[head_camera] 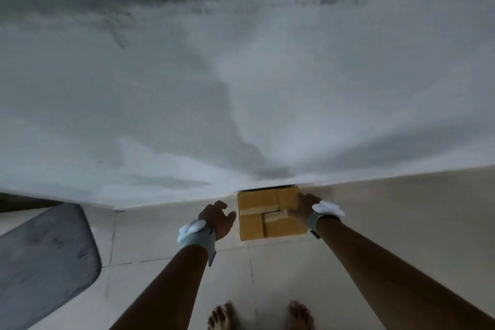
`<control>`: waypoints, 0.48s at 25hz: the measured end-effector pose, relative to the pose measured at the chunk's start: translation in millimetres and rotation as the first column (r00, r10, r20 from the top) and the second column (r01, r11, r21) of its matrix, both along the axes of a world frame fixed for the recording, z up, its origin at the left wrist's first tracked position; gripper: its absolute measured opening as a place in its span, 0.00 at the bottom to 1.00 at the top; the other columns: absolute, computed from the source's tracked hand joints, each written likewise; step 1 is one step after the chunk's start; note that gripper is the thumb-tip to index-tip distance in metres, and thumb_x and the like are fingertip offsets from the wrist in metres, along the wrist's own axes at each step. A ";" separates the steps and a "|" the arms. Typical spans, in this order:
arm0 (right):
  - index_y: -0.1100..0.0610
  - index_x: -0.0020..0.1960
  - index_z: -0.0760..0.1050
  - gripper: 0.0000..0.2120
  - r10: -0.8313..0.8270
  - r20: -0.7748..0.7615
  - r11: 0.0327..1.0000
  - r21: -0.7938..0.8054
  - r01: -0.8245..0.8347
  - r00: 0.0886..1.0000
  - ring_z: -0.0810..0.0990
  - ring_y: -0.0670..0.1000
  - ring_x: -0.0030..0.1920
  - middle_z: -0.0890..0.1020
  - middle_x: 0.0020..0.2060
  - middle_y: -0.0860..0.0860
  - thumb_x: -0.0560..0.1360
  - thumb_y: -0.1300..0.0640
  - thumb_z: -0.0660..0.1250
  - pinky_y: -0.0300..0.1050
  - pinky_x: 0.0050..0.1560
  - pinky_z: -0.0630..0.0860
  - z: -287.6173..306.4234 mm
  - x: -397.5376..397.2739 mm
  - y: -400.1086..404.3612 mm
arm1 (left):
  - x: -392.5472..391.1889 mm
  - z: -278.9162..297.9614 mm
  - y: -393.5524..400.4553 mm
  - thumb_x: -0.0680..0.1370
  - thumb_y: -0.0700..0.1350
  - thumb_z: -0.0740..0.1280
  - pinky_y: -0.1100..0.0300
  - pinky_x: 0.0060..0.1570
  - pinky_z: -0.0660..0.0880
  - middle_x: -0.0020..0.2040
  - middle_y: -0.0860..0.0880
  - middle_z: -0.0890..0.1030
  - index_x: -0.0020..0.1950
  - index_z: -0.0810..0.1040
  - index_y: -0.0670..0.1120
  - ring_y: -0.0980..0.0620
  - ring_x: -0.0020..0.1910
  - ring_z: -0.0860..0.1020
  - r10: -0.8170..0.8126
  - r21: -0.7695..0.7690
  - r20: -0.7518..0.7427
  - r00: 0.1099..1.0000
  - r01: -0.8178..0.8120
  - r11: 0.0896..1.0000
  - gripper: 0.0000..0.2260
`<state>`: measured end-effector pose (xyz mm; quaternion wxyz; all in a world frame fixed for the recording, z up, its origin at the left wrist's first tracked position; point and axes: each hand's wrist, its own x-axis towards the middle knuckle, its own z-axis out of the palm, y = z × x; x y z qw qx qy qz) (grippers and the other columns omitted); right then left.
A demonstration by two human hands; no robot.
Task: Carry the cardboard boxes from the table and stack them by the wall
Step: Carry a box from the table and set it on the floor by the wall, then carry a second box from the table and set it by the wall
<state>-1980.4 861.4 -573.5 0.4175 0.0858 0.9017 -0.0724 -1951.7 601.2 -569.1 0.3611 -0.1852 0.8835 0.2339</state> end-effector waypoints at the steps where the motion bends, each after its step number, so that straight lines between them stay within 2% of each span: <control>1: 0.57 0.75 0.63 0.34 0.016 0.014 1.000 -0.004 -0.016 1.000 0.71 0.60 0.71 0.70 0.72 0.59 0.77 0.36 0.59 0.51 0.67 0.70 26.6 -0.6 -7.0 | 0.4 28.5 -3.9 0.79 0.59 0.62 0.53 0.67 0.70 0.67 0.46 0.77 0.70 0.73 0.52 0.44 0.67 0.74 -0.016 -0.001 -0.005 1.000 0.016 1.000 0.21; 3: 0.59 0.76 0.63 0.33 0.048 0.026 0.999 -0.007 -0.047 0.999 0.70 0.59 0.71 0.70 0.73 0.58 0.79 0.39 0.59 0.48 0.66 0.70 78.5 1.1 -21.4 | 4.2 77.2 -8.6 0.79 0.59 0.62 0.54 0.66 0.70 0.66 0.47 0.79 0.68 0.74 0.52 0.45 0.66 0.75 -0.055 -0.003 0.000 0.998 0.055 0.998 0.21; 6: 0.58 0.66 0.73 0.27 0.131 0.019 0.991 0.005 -0.131 0.991 0.80 0.58 0.55 0.80 0.60 0.57 0.78 0.39 0.60 0.46 0.49 0.74 178.0 11.3 -48.1 | 16.3 166.6 -21.4 0.80 0.57 0.61 0.55 0.65 0.71 0.66 0.46 0.78 0.65 0.78 0.48 0.43 0.67 0.74 -0.151 -0.030 -0.012 0.989 0.150 0.988 0.19; 7: 0.57 0.64 0.74 0.27 0.157 0.013 0.988 -0.002 -0.157 0.987 0.81 0.57 0.51 0.80 0.58 0.56 0.77 0.38 0.60 0.45 0.47 0.75 210.5 13.4 -57.2 | 21.2 200.4 -25.9 0.80 0.56 0.61 0.55 0.64 0.71 0.65 0.44 0.79 0.63 0.79 0.46 0.42 0.66 0.75 -0.176 -0.047 -0.018 0.984 0.175 0.983 0.19; 8: 0.57 0.63 0.74 0.27 0.182 0.023 0.983 0.001 -0.182 0.983 0.81 0.57 0.50 0.80 0.57 0.55 0.76 0.36 0.60 0.46 0.48 0.76 237.2 14.8 -66.1 | 24.3 226.9 -29.1 0.80 0.56 0.61 0.54 0.63 0.72 0.64 0.43 0.79 0.62 0.80 0.44 0.41 0.65 0.75 -0.199 -0.060 -0.026 0.980 0.198 0.978 0.19; 10: 0.57 0.61 0.75 0.27 0.285 0.030 0.958 -0.008 -0.285 0.958 0.80 0.57 0.57 0.80 0.60 0.55 0.77 0.35 0.59 0.46 0.53 0.74 283.0 19.6 -85.9 | 35.4 276.2 -37.6 0.80 0.55 0.60 0.54 0.62 0.73 0.63 0.43 0.80 0.61 0.81 0.43 0.41 0.64 0.76 -0.205 -0.096 -0.032 0.978 0.202 0.975 0.20; 11: 0.57 0.58 0.75 0.26 0.335 0.035 0.942 0.006 -0.335 0.942 0.80 0.57 0.57 0.80 0.59 0.54 0.78 0.35 0.58 0.45 0.52 0.71 307.6 21.8 -96.5 | 42.1 301.4 -43.0 0.80 0.55 0.60 0.54 0.62 0.74 0.63 0.43 0.80 0.61 0.81 0.43 0.41 0.63 0.77 -0.189 -0.118 -0.027 0.982 0.185 0.976 0.20; 12: 0.58 0.51 0.74 0.24 0.371 0.028 0.929 0.012 -0.371 0.928 0.80 0.57 0.52 0.82 0.52 0.54 0.79 0.36 0.58 0.45 0.51 0.69 329.8 23.8 -105.5 | 45.2 318.6 -46.8 0.80 0.55 0.59 0.54 0.61 0.74 0.62 0.43 0.81 0.61 0.81 0.43 0.41 0.63 0.77 -0.190 -0.138 -0.026 0.981 0.185 0.973 0.20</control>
